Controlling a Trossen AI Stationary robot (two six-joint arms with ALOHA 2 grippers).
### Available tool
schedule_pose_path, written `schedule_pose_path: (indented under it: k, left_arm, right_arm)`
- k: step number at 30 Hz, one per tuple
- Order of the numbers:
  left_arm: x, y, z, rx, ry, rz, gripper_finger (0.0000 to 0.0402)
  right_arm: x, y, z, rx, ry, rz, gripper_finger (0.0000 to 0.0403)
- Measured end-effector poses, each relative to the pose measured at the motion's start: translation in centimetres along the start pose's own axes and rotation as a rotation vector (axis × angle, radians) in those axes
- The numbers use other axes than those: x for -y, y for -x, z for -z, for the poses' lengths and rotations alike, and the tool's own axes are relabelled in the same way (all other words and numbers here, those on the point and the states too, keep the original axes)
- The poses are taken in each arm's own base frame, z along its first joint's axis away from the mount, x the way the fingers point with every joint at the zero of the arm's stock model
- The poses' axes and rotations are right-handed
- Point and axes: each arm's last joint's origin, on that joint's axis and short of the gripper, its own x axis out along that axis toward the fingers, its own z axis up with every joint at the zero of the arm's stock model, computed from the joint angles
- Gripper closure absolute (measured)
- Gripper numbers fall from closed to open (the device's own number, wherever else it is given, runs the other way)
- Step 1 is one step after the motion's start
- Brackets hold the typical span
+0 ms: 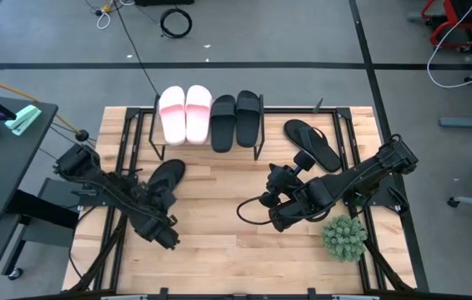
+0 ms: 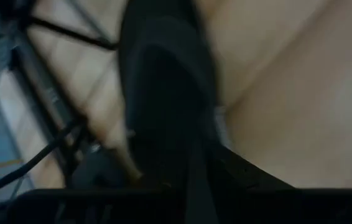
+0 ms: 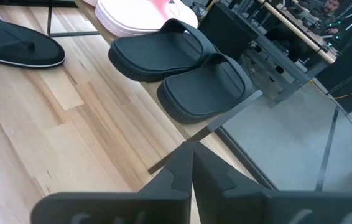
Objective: Pick and place slides into the shelf
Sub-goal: Put the left black flipflop under the shelf
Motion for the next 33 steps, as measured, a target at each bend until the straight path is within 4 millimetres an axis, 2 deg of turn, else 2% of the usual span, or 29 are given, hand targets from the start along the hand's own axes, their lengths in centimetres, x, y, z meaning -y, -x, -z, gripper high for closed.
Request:
schedule_pose_path:
  k: [8,12,16,29,33]
  left_arm:
    - [-0.6,-1.0,1.1,0.012,0.035,0.020,0.0345]
    - [-0.2,-1.4,1.5,0.021,0.085,0.088,0.0336]
    - [0.1,-1.4,1.4,0.024,0.061,0.114,0.0323]
    - [0.7,-1.4,1.4,0.030,0.063,0.176,0.0222]
    - [0.6,-2.2,1.7,0.030,0.068,0.161,0.0205]
  right_arm:
    - [0.1,-0.2,-0.1,-0.002,0.013,0.006,0.0390]
    - [0.2,-0.4,-0.1,-0.003,0.010,0.014,0.0391]
    - [0.2,-0.5,-0.2,-0.003,0.007,0.020,0.0391]
    - [0.4,-1.0,-0.3,-0.010,-0.004,0.033,0.0391]
    - [0.5,-1.2,-0.4,-0.013,-0.009,0.038,0.0390]
